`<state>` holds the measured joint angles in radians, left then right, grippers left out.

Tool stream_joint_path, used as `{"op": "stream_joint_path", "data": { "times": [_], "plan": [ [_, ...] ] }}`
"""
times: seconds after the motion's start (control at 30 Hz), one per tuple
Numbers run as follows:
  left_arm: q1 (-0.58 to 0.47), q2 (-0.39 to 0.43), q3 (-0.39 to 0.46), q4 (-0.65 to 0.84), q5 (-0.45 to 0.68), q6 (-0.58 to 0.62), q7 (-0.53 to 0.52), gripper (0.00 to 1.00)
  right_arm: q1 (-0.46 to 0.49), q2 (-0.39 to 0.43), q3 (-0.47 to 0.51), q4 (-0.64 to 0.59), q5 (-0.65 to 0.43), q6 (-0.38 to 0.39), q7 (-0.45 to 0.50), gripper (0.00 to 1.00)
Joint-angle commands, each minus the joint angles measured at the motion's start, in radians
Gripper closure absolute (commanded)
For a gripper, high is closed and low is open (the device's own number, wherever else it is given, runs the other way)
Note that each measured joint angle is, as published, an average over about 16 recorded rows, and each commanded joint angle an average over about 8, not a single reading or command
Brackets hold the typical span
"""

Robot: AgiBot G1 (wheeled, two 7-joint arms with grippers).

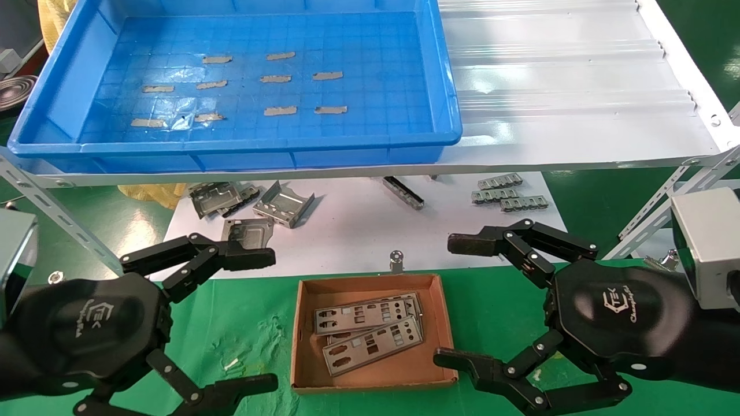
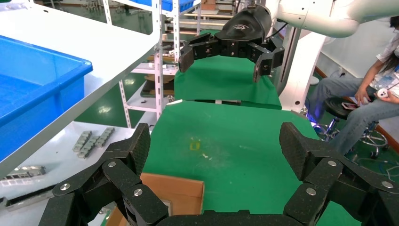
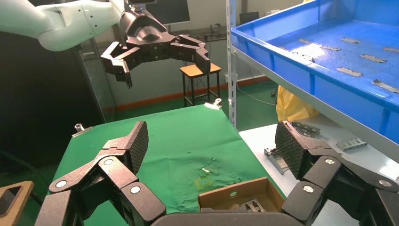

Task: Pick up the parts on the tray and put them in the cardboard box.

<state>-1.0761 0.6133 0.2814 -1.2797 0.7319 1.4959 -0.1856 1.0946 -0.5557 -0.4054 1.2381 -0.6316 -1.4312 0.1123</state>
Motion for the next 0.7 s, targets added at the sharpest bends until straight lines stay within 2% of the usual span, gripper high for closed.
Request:
{"op": "stream_joint_path", "data": {
  "times": [0.03, 0.7],
  "plan": [
    [0.000, 0.000, 0.000, 0.000, 0.000, 0.000, 0.000, 0.00, 0.000, 0.000, 0.000, 0.000, 0.000, 0.000, 0.000, 0.00],
    [0.000, 0.000, 0.000, 0.000, 0.000, 0.000, 0.000, 0.00, 0.000, 0.000, 0.000, 0.000, 0.000, 0.000, 0.000, 0.00]
  ]
}}
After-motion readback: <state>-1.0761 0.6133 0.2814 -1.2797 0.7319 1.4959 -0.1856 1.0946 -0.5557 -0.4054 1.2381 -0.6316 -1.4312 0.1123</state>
